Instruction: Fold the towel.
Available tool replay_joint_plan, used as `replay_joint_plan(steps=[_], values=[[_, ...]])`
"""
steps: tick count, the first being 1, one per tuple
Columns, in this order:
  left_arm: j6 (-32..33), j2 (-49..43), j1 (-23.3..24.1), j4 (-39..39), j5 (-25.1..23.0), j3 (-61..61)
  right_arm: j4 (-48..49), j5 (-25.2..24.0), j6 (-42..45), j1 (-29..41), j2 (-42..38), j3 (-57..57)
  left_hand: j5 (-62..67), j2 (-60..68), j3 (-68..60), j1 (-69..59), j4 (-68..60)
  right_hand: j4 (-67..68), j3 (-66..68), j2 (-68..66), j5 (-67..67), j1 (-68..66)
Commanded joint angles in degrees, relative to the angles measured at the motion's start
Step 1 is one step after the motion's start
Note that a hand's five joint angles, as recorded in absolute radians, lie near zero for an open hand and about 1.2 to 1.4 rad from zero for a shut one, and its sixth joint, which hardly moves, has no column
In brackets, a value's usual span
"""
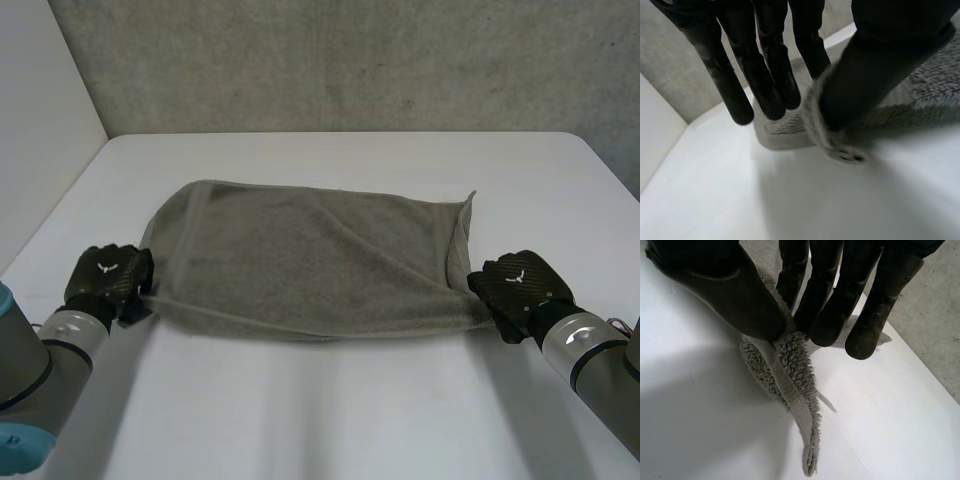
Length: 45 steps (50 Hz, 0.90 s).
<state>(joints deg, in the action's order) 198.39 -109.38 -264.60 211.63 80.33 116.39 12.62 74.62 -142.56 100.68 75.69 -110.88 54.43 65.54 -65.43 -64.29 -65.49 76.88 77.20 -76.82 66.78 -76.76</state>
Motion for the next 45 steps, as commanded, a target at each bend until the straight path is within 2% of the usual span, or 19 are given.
replay_joint_plan(steps=[1,4,9,11,12,14,17,19,20,21,22,23,25,26,28,30,32,41,45], values=[[0.0,1.3,-0.6,-5.2,-4.8,0.2,0.0,0.0,-0.2,-0.2,0.2,0.5,15.6,14.5,-14.6,-15.7,-14.5,3.1,2.8,-3.2,3.2,-3.2],[0.1,3.5,-0.9,-7.4,-7.4,0.2,-0.6,0.0,-0.2,-1.1,0.4,0.9,15.6,14.5,-14.6,-15.7,-14.5,3.1,2.8,-3.2,3.2,-3.2],[-0.3,13.1,-4.2,-10.2,-8.1,0.2,-2.8,0.5,0.0,-3.0,6.2,3.0,15.6,14.5,-14.6,-15.7,-14.5,3.1,2.8,-3.2,3.2,-3.2],[-0.3,17.0,-5.0,-11.3,-8.2,0.1,-8.4,0.2,0.2,-5.1,11.6,5.7,15.6,14.5,-14.6,-15.7,-14.5,3.1,2.8,-3.2,3.2,-3.2],[-0.3,20.7,-5.3,-12.1,-8.2,0.0,-8.4,0.2,0.2,-5.1,11.6,5.7,15.6,14.5,-14.6,-15.7,-14.5,3.1,2.8,-3.2,3.2,-3.2],[-0.2,24.5,-5.4,-12.7,-8.2,-0.2,-16.8,-1.1,0.5,-8.2,15.7,9.8,15.6,14.5,-14.6,-15.7,-14.5,3.1,2.8,-3.2,3.2,-3.2],[0.1,30.9,-5.5,-14.0,-8.2,0.0,-21.3,-2.4,1.1,-9.5,17.1,12.0,15.6,14.5,-14.6,-15.7,-14.5,3.1,2.8,-3.2,3.2,-3.2],[0.2,33.0,-5.2,-15.6,-8.3,0.0,-30.8,-6.2,4.2,-11.6,18.6,15.9,15.6,14.5,-14.6,-15.7,-14.5,3.1,2.8,-3.2,3.2,-3.2],[0.2,34.4,-5.0,-17.8,-8.3,-0.1,-30.8,-6.2,4.2,-11.6,18.6,15.9,15.6,14.5,-14.6,-15.7,-14.5,3.1,2.8,-3.2,3.2,-3.2],[0.2,34.9,-4.8,-20.6,-8.4,-0.2,-35.1,-8.0,6.8,-12.7,19.0,16.8,15.6,14.5,-14.6,-15.7,-14.5,3.1,2.8,-3.2,3.2,-3.2],[0.2,34.9,-4.8,-20.6,-8.4,-0.2,-39.7,-9.4,10.6,-13.9,19.2,17.5,15.6,14.5,-14.6,-15.7,-14.5,3.1,2.8,-3.2,3.2,-3.2],[0.3,34.8,-4.7,-23.4,-8.5,-0.3,-39.8,-9.4,10.6,-13.9,19.2,17.5,15.6,14.5,-14.6,-15.7,-14.5,3.1,2.8,-3.2,3.2,-3.2],[0.6,34.4,-4.4,-25.8,-8.5,-0.2,-46.6,-10.5,19.0,-15.6,19.1,17.5,15.6,14.5,-14.6,-15.7,-14.5,3.1,2.8,-3.2,3.2,-3.2],[1.2,33.8,-4.1,-27.5,-8.5,0.2,-46.6,-10.5,19.1,-15.6,19.1,17.5,15.6,14.5,-14.6,-15.7,-14.5,3.1,2.8,-3.2,3.2,-3.2],[2.3,32.5,-3.8,-27.7,-8.5,0.5,-51.1,-11.0,27.1,-16.9,17.9,16.8,15.6,14.5,-14.6,-15.7,-14.5,3.1,2.8,-3.2,3.2,-3.2],[3.4,30.7,-3.6,-27.7,-8.4,0.9,-52.1,-10.3,29.9,-16.9,16.4,16.6,15.6,14.5,-14.6,-15.7,-14.5,3.1,2.8,-3.2,3.2,-3.2],[5.9,26.3,-3.6,-26.9,-8.3,1.1,-52.3,-9.8,31.4,-16.7,13.7,16.5,15.6,14.5,-14.6,-15.7,-14.5,3.1,2.8,-3.2,3.2,-3.2],[7.0,12.3,-2.3,-21.3,-8.2,-2.3,-49.2,-6.8,27.9,-14.2,0.9,20.0,15.6,14.5,-14.6,-15.7,-14.5,3.1,2.8,-3.2,3.2,-3.2],[6.9,2.5,0.5,-18.1,-7.6,-8.9,-46.0,-4.1,26.0,-11.2,-3.9,22.6,15.6,14.5,-14.6,-15.7,-14.5,3.1,2.8,-3.2,3.2,-3.2]])
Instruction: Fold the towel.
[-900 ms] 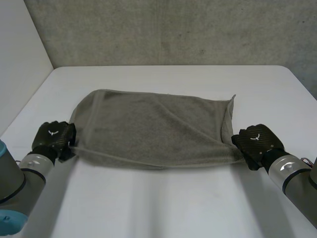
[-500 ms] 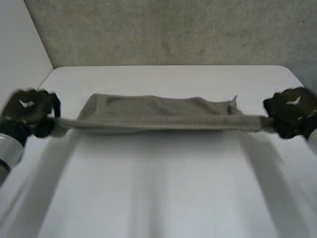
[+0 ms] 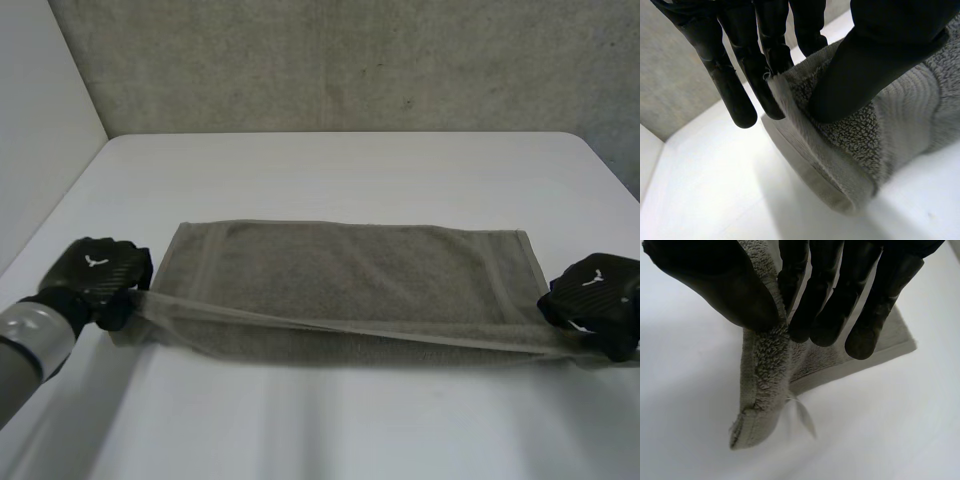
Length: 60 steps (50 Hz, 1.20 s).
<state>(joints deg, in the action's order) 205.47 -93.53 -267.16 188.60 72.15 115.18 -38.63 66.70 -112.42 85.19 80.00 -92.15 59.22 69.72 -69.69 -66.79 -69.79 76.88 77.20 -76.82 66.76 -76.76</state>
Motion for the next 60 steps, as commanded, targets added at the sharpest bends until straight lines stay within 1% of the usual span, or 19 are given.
replay_joint_plan(steps=[1,2,6,7,13,15,26,27,28,29,30,31,32,34,40,45,47,56,60], values=[[-0.2,-13.3,3.1,4.9,0.6,-7.7,7.0,5.5,-5.4,6.0,-10.3,5.8,10.8,10.3,-10.3,-13.2,-10.2,3.1,2.8,-3.2,3.2,-3.2],[-0.3,-16.0,3.8,5.5,0.8,-10.3,8.6,7.4,-7.0,7.4,-12.3,8.0,10.8,10.3,-10.3,-13.2,-10.2,3.1,2.8,-3.2,3.2,-3.2],[-1.3,-21.8,5.4,5.9,3.0,-18.5,12.2,9.7,-11.0,9.1,-16.4,13.1,10.8,10.3,-10.3,-13.2,-10.2,3.1,2.8,-3.2,3.2,-3.2],[-1.3,-21.8,5.4,5.9,3.0,-18.5,12.2,9.7,-11.0,9.1,-16.5,13.1,10.8,10.3,-10.3,-13.2,-10.2,3.1,2.8,-3.2,3.2,-3.2],[-3.1,-27.8,8.1,9.3,7.7,-28.5,20.4,10.5,-22.9,10.7,-23.6,23.5,10.8,10.3,-10.3,-13.2,-10.2,3.1,2.8,-3.2,3.2,-3.2],[-3.0,-30.9,8.3,11.4,10.3,-32.5,24.0,10.6,-26.3,11.3,-25.8,26.2,10.8,10.3,-10.3,-13.2,-10.2,3.1,2.8,-3.2,3.2,-3.2],[-2.9,-40.6,8.5,12.8,11.4,-43.1,33.5,14.0,-30.6,13.2,-33.1,34.2,10.8,10.3,-10.3,-13.2,-10.2,3.1,2.8,-3.2,3.2,-3.2],[-2.9,-41.5,8.7,13.5,11.3,-43.5,34.2,14.7,-31.4,13.4,-34.2,35.4,10.8,10.3,-10.3,-13.2,-10.2,-27.3,-27.6,27.2,-27.2,27.2],[-2.9,-41.5,8.7,13.5,11.3,-43.5,34.2,14.7,-31.5,13.4,-34.2,35.5,10.8,10.3,-10.3,-13.2,-10.2,-27.6,-27.9,27.5,-27.5,27.5],[-2.8,-41.9,8.7,14.5,11.3,-43.5,34.8,15.7,-31.8,13.8,-35.1,36.3,3.5,3.0,-3.0,-5.9,-2.9,-66.9,-67.2,66.8,-66.8,66.8],[-2.7,-42.0,8.8,15.5,11.6,-43.3,34.8,15.7,-31.8,13.8,-35.1,36.3,-35.7,-36.2,36.2,33.3,36.3,-66.9,-67.2,66.8,-66.8,66.8],[-2.7,-42.0,8.8,15.5,11.6,-43.3,34.9,16.5,-32.1,14.1,-35.7,36.9,-36.1,-36.6,36.6,33.7,36.7,-66.9,-67.2,66.8,-66.8,66.8],[-2.7,-42.1,9.0,16.3,11.3,-42.9,34.9,16.5,-32.1,14.1,-35.7,37.0,-59.2,-59.7,59.7,56.8,59.8,-66.9,-67.2,66.8,-66.8,66.8],[-2.7,-41.9,9.4,16.7,11.4,-42.4,35.0,17.3,-32.3,14.5,-36.1,37.2,-58.9,-59.4,59.3,56.4,59.4,-66.9,-67.2,66.8,-66.8,66.8],[-2.9,-39.6,9.5,17.3,12.0,-40.9,35.6,18.2,-35.8,14.6,-32.6,36.2,-59.0,-59.5,59.5,56.6,59.6,-66.9,-67.2,66.8,-66.8,66.8],[-2.8,-34.8,9.5,17.3,12.0,-37.5,37.2,18.1,-40.2,13.9,-26.2,32.3,-59.0,-59.5,59.5,56.6,59.6,-66.9,-67.2,66.8,-66.8,66.8],[-2.8,-32.9,9.5,17.3,12.0,-35.9,37.6,17.8,-40.4,13.8,-21.3,28.4,-59.0,-59.5,59.5,56.6,59.6,-66.9,-67.2,66.8,-66.8,66.8],[-3.4,-22.7,9.6,17.4,11.7,-24.3,40.4,16.8,-40.3,13.3,-9.5,16.1,-58.8,-59.3,59.3,56.4,59.4,-66.9,-67.2,66.8,-66.8,66.8],[-3.6,-19.1,9.8,17.9,11.6,-18.9,43.3,15.9,-39.6,10.6,-4.2,9.0,-59.0,-59.5,59.5,56.6,59.6,-65.0,-65.3,64.9,-64.9,64.8]])
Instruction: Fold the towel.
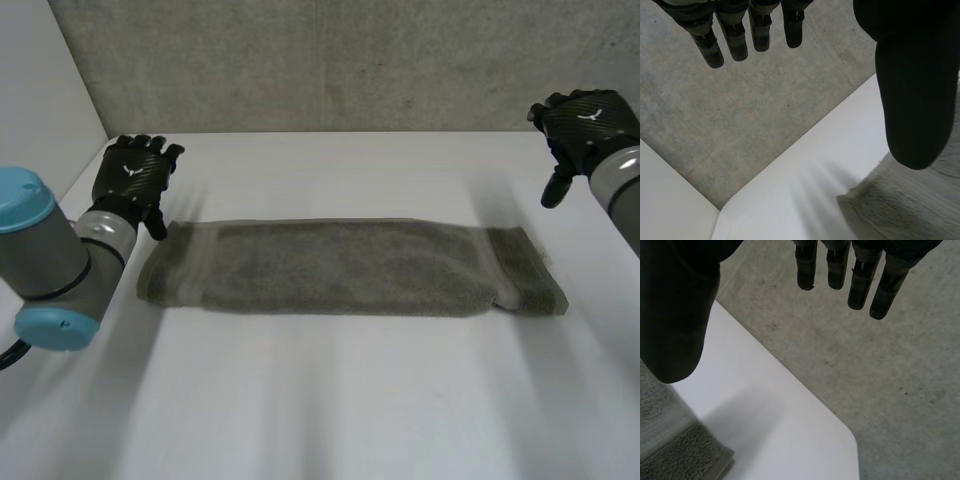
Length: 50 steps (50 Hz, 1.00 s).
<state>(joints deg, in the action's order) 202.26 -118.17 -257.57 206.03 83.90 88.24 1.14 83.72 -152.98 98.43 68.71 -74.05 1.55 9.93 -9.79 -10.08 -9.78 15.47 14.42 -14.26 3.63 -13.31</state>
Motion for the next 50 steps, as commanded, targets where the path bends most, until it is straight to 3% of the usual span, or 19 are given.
replay_joint_plan(steps=[1,13,23,27,29,30,31,43,45,50], values=[[-0.4,5.6,0.2,0.4,-0.1,8.1,3.5,-1.5,1.6,-3.2,8.4,-11.0,-1.3,0.3,-0.4,-0.1,-0.4,-0.9,0.2,-0.3,1.0,-1.3],[-0.4,7.3,0.2,4.5,-0.3,15.8,-1.7,-5.4,8.5,-4.8,8.1,-23.1,-0.8,0.8,-0.9,-0.6,-0.9,10.4,11.5,-11.6,12.3,-12.6],[-3.5,7.3,1.5,4.4,-0.5,16.3,8.3,-5.6,7.6,-5.8,-2.2,-26.3,-0.8,0.8,-0.9,-0.6,-0.9,14.5,15.5,-15.7,16.3,-16.6],[-6.7,7.7,1.5,4.5,-0.7,16.7,12.8,-5.7,7.5,-7.3,-6.0,-25.6,-0.5,1.1,-1.3,-1.0,-1.3,24.4,25.4,-25.6,26.2,-26.5],[-9.0,7.7,1.3,4.5,-0.7,16.7,14.2,-5.7,7.5,-8.0,-6.8,-25.0,-0.5,1.1,-1.3,-1.0,-1.3,46.1,47.2,-47.3,48.0,-48.3],[-9.0,7.7,1.3,4.5,-0.7,16.7,14.2,-5.7,7.5,-8.0,-6.8,-25.0,-0.5,1.1,-1.3,-1.0,-1.3,46.3,47.3,-47.5,48.1,-48.4],[-10.3,8.0,1.2,4.5,-0.7,16.7,14.7,-5.5,7.4,-8.3,-6.8,-24.6,-0.5,1.1,-1.3,-1.0,-1.3,62.9,64.0,-64.1,64.7,-65.1],[-21.4,11.9,-1.0,4.5,-0.8,16.9,14.2,-3.5,9.2,-14.7,-6.5,-21.2,-0.5,1.1,-1.3,-1.0,-1.3,64.5,65.6,-65.7,66.4,-66.7],[-23.8,12.9,-1.8,4.5,-0.8,17.0,14.2,-2.2,12.0,-18.8,-5.4,-20.2,-0.5,1.1,-1.3,-1.0,-1.3,64.5,65.6,-65.7,66.4,-66.7],[-25.1,13.9,-1.8,4.5,-0.9,17.4,14.2,-1.6,17.2,-21.0,-2.4,-18.1,-0.5,1.1,-1.3,-1.0,-1.3,64.5,65.6,-65.7,66.4,-66.7]])
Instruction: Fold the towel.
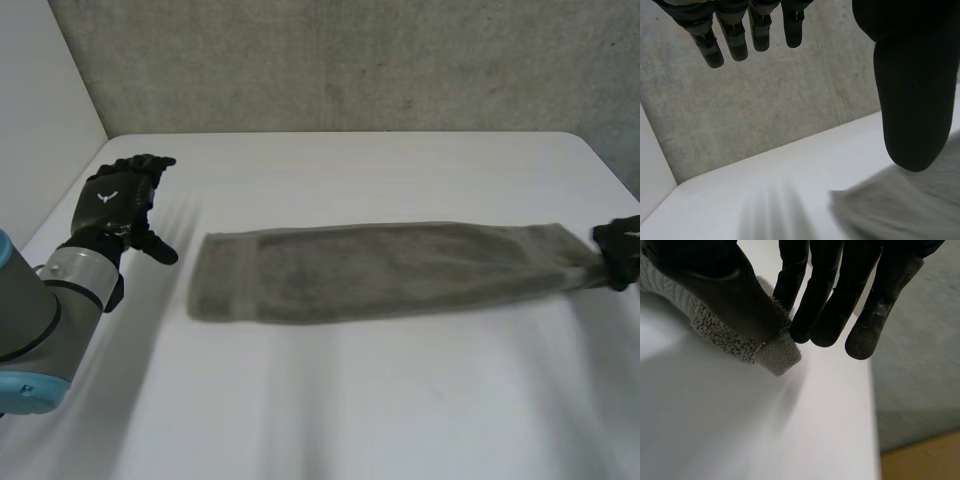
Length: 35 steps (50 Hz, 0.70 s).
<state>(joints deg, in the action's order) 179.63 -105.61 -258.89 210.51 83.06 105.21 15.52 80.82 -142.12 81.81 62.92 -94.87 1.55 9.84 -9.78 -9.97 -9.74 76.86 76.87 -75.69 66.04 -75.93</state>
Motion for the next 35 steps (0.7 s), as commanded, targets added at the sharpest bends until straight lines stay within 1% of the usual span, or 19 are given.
replay_joint_plan(steps=[1,4,6,7,9,10,11,12,14,15,17,18,19,20,22,23,25,27,35], values=[[-2.4,1.4,-0.4,0.0,-0.1,0.5,-0.2,1.4,6.9,-3.8,4.2,3.6,-0.5,1.2,-1.3,-1.1,-1.3,3.1,3.1,-4.3,4.0,-4.1],[-2.4,1.5,-0.1,0.0,-0.2,0.5,-0.2,1.4,6.8,-2.1,5.2,4.3,-0.5,1.2,-1.3,-1.1,-1.3,3.1,3.1,-4.3,4.0,-4.1],[-2.4,1.6,0.2,0.0,-0.2,0.7,-0.1,1.1,5.6,5.8,8.9,6.5,-0.5,1.2,-1.3,-1.1,-1.3,3.1,3.1,-4.3,4.0,-4.1],[-2.4,1.6,0.2,0.0,-0.2,0.7,-0.1,1.1,5.6,5.8,8.9,6.5,-0.5,1.2,-1.3,-1.1,-1.3,3.1,3.1,-4.3,4.0,-4.1],[-2.3,1.6,0.5,0.1,-0.2,1.0,0.5,1.0,5.2,14.7,10.2,8.6,-0.5,1.2,-1.3,-1.1,-1.3,3.1,3.1,-4.3,4.0,-4.1],[-2.3,1.6,0.5,0.1,-0.2,1.0,0.5,1.0,5.2,14.8,10.2,8.7,-0.5,1.2,-1.3,-1.1,-1.3,3.1,3.1,-4.3,4.0,-4.1],[-2.3,1.7,0.6,0.1,-0.2,1.1,0.6,0.8,5.4,19.1,10.0,9.6,-0.5,1.2,-1.3,-1.1,-1.3,3.1,3.1,-4.3,4.0,-4.1],[-2.2,1.6,0.8,0.1,-0.2,1.1,0.6,0.8,5.4,19.2,10.0,9.6,-0.5,1.2,-1.3,-1.1,-1.3,3.1,3.1,-4.3,4.0,-4.1],[-2.2,1.6,0.8,0.1,-0.1,1.1,0.7,0.7,6.0,29.1,7.7,12.2,-0.5,1.2,-1.3,-1.1,-1.3,3.1,3.1,-4.3,4.0,-4.1],[-2.2,1.6,0.8,0.1,-0.1,1.1,0.7,0.7,6.0,29.2,7.7,12.3,-0.5,1.2,-1.3,-1.1,-1.3,3.1,3.1,-4.3,4.0,-4.1],[-2.2,1.6,0.8,0.2,-0.2,1.1,0.6,0.5,6.9,39.7,2.1,15.9,-0.5,1.2,-1.3,-1.1,-1.3,3.1,3.1,-4.3,4.0,-4.1],[-2.2,1.6,0.8,0.2,-0.2,1.1,0.6,0.5,6.9,39.7,2.0,15.9,-0.5,1.2,-1.3,-1.1,-1.3,3.1,3.1,-4.3,4.0,-4.1],[-2.1,1.6,0.8,0.2,-0.2,1.1,0.4,0.7,7.5,43.2,-0.4,17.2,-0.5,1.2,-1.3,-1.1,-1.3,3.1,3.1,-4.3,4.0,-4.1],[-2.1,1.6,0.8,0.2,-0.2,1.2,0.4,0.7,7.6,43.3,-0.4,17.2,-0.5,1.2,-1.3,-1.1,-1.3,3.1,3.1,-4.3,4.0,-4.1],[-2.0,1.6,0.8,0.2,-0.2,1.2,0.3,0.7,9.0,48.0,-5.5,19.0,-0.5,1.2,-1.3,-1.1,-1.3,3.1,3.1,-4.3,4.0,-4.1],[-2.0,1.6,0.8,0.2,-0.2,1.2,0.3,0.7,9.0,48.0,-5.5,19.0,-0.5,1.2,-1.3,-1.1,-1.3,3.1,3.1,-4.3,4.0,-4.1],[-1.9,1.5,1.0,0.2,-0.1,1.2,0.5,0.6,9.8,51.2,-10.0,20.3,-0.3,1.4,-1.4,-1.3,-1.5,3.1,3.1,-4.3,4.0,-4.1],[-1.9,1.3,1.2,0.3,-0.1,1.2,0.5,0.2,9.8,52.6,-11.6,20.8,-0.3,1.4,-1.4,-1.3,-1.5,3.1,3.1,-4.3,4.0,-4.1],[-1.8,0.6,1.5,0.7,-0.2,1.3,0.7,0.0,9.2,54.4,-16.2,21.9,-0.3,1.4,-1.4,-1.3,-1.5,3.1,3.1,-4.3,4.0,-4.1]])
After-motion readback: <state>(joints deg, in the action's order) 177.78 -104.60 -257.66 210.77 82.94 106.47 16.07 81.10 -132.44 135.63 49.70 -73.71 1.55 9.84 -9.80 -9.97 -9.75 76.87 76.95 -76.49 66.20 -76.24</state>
